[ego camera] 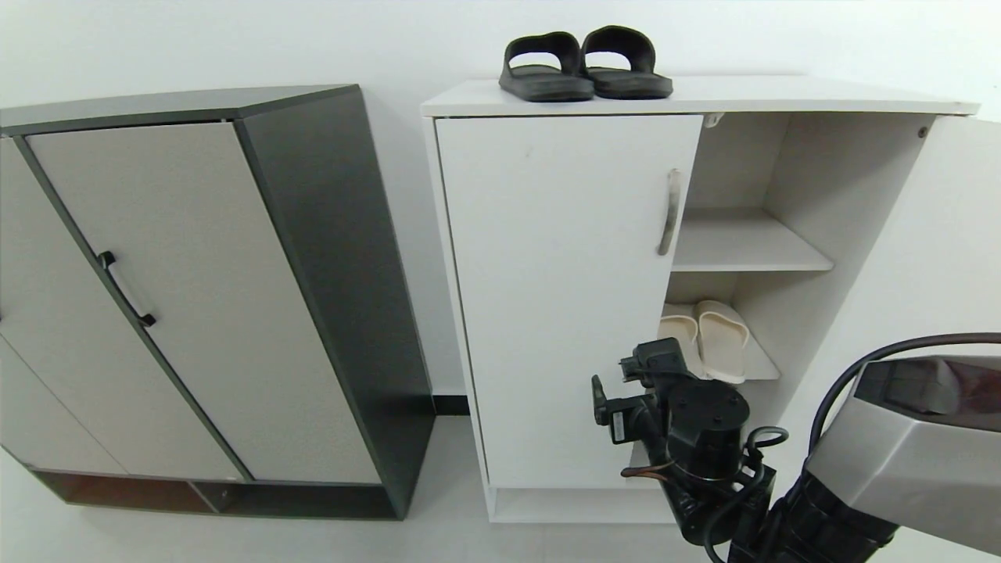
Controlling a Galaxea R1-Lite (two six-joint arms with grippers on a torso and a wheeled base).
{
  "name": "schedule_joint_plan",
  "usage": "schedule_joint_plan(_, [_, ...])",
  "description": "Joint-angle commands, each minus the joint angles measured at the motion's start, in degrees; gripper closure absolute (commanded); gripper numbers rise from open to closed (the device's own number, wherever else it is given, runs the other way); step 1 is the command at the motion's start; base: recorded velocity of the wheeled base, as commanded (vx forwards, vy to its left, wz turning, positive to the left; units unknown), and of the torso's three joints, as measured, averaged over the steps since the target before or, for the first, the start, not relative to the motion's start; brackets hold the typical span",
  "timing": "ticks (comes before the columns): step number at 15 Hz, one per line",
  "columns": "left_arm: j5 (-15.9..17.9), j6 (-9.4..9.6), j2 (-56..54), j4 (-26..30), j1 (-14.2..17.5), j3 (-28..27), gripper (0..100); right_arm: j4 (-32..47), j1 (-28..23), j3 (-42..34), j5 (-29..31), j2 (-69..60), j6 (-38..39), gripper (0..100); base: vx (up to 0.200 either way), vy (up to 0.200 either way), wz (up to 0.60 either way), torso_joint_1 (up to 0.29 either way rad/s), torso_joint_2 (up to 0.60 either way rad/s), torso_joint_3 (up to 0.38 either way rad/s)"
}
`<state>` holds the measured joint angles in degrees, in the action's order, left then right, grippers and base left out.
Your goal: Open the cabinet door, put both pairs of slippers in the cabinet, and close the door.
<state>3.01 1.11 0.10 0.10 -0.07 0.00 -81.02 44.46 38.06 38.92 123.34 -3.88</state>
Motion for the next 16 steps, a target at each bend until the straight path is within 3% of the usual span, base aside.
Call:
schedule_joint_plan(1, [-0.02,-0.05,-0.01,-0.01,-0.01,0.00,100,-0.02,0.10,0.09,-0.25,0.14,0.01,0,0.000,0.000,0.00,0.000,0.00,0.000])
schedule_joint_plan(16, [-0.02,-0.05,-0.01,-0.01,-0.01,0.00,100,-2.39,-0.43,0.26,-1.92,1.81,0.01,0,0.000,0.000,0.00,0.000,0.00,0.000])
